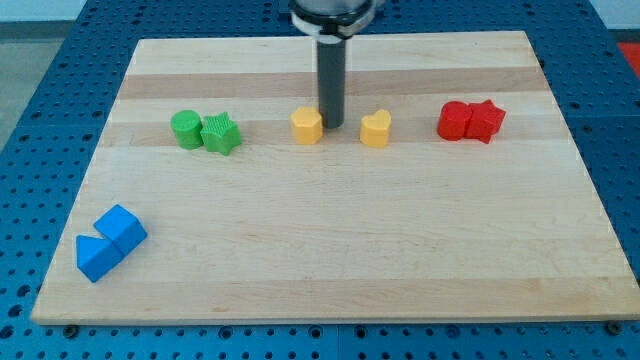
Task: Push the yellow heart towards right
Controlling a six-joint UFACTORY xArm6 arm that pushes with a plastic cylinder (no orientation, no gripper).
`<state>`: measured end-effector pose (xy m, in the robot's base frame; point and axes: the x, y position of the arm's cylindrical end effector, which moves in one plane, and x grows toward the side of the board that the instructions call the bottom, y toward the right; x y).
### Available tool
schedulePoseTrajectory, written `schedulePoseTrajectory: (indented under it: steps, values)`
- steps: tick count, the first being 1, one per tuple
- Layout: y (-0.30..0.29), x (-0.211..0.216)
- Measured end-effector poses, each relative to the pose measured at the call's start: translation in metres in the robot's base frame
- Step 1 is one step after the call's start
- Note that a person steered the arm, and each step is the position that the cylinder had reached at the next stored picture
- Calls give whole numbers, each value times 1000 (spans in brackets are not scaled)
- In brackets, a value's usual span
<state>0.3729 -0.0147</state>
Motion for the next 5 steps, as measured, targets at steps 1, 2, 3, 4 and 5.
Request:
schedulePoseTrajectory:
  steps: [1,2,3,4,5]
  values:
    - [-27,10]
    - [-50,17]
    - [-58,21]
    - [-28,25]
    - [19,25]
